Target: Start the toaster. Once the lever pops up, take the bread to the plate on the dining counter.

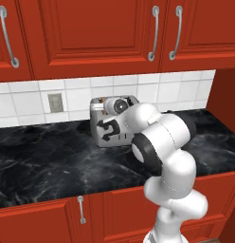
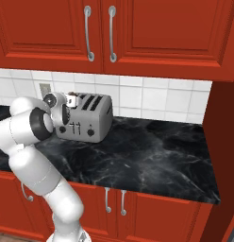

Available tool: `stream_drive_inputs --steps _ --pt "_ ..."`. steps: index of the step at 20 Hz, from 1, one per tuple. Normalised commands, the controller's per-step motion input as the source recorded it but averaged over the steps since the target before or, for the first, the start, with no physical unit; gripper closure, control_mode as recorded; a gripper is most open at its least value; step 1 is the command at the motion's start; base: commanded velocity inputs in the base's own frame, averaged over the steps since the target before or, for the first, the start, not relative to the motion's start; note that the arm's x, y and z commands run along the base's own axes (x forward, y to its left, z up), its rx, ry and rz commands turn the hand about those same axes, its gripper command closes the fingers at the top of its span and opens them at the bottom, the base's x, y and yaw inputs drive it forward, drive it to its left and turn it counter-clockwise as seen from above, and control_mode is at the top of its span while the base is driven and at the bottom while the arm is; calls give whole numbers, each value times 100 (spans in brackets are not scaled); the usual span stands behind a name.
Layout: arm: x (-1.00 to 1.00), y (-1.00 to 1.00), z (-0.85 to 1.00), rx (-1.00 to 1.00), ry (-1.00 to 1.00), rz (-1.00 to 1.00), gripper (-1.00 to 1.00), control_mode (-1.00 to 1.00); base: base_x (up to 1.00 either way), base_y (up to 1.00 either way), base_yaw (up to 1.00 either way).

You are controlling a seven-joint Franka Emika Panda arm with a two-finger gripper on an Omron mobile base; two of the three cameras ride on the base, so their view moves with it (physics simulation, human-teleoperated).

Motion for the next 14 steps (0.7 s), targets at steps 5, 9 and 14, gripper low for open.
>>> stream_drive_inputs --steps 5,9,14 --pt "7 6 -18 0 0 -1 -100 -100 0 0 0" --pt "4 1 -10 0 0 -1 -100 -100 0 0 0" --pt "1 0 -2 0 0 0 -100 -100 0 0 0"
